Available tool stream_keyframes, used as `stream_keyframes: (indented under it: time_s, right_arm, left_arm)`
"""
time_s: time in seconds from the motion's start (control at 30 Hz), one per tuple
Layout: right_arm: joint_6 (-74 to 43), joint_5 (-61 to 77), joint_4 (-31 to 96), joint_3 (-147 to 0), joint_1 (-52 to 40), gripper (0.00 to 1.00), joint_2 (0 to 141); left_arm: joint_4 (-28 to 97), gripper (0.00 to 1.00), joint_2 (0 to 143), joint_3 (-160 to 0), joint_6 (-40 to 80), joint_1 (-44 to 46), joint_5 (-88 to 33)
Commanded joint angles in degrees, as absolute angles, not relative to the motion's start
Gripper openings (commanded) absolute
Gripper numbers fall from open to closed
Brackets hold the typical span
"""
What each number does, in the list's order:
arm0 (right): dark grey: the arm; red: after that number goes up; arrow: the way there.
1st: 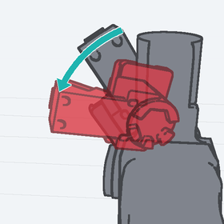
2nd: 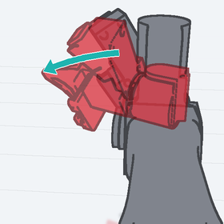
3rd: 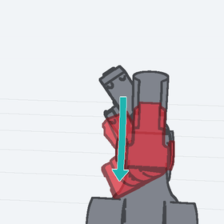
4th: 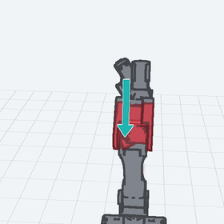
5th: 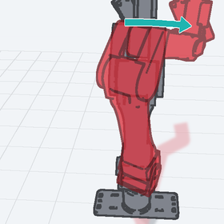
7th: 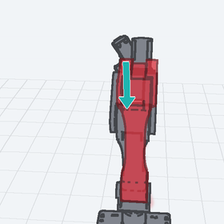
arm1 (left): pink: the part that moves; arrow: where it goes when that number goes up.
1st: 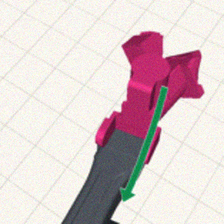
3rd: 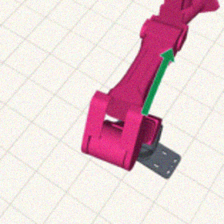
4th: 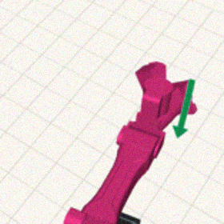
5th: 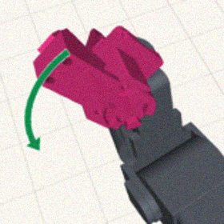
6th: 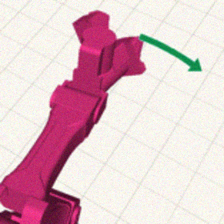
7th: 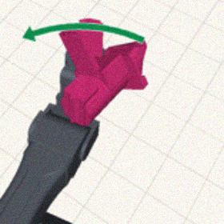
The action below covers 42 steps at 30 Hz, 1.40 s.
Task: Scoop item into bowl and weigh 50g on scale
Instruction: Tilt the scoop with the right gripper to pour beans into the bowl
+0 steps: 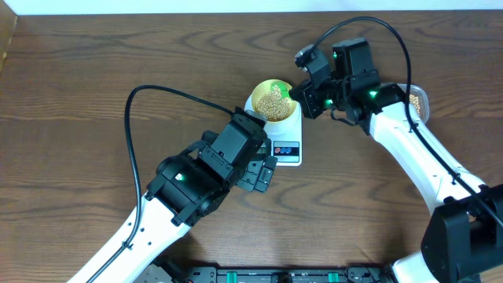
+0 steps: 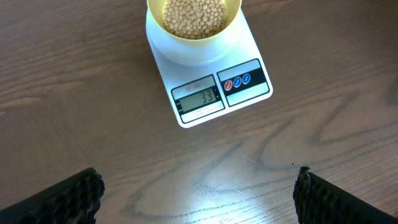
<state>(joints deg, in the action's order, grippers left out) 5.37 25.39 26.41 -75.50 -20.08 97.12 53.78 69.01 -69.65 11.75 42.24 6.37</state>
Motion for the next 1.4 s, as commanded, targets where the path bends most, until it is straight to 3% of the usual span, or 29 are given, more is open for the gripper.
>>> stream_keyframes:
  time_s: [0.0,0.7,1.37]
  right_arm:
    - [8.4,21.1,27.5,-78.1,-21.5,0.01,97.4]
    - [14.9,4.4,32.9,-82.5,-29.0,0.01,97.4]
    - [16.3,-1.4,34.3,-83.6,-31.5,0.01,97.4]
  left_arm:
    - [54.0,1.00,69.1,-70.3,11.0,42.1,6.9]
    - [54.0,1.00,69.1,-70.3,11.0,42.1,6.9]
    - [54.0,1.00,69.1,-70.3,11.0,42.1,6.9]
